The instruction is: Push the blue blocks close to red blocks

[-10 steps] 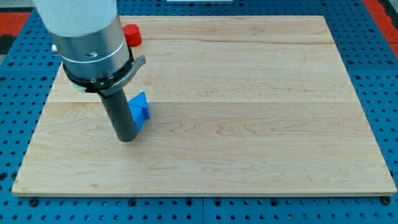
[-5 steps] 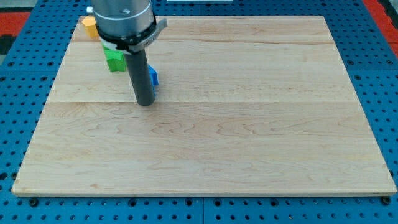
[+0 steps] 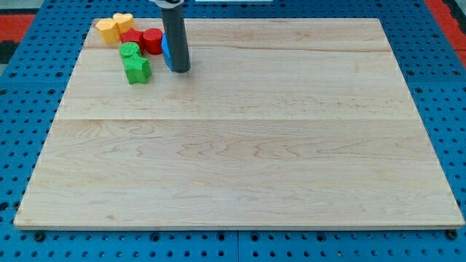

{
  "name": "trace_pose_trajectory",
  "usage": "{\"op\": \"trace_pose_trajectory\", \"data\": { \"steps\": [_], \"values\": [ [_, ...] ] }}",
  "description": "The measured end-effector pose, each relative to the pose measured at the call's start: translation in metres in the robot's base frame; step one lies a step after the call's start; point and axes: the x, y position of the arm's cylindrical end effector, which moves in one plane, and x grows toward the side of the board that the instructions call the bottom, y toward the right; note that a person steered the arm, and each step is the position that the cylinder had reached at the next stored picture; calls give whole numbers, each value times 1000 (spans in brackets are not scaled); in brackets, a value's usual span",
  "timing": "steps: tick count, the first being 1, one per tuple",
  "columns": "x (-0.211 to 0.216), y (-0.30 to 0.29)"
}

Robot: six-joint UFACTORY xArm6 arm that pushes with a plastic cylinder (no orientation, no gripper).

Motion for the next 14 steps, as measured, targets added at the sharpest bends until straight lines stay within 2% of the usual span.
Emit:
{"op": "trace_pose_trajectory", "data": {
  "steps": [4, 9, 13, 14],
  "values": [
    [-63, 22],
    [-118, -35],
    [-96, -48],
    [-96, -17]
  ]
}}
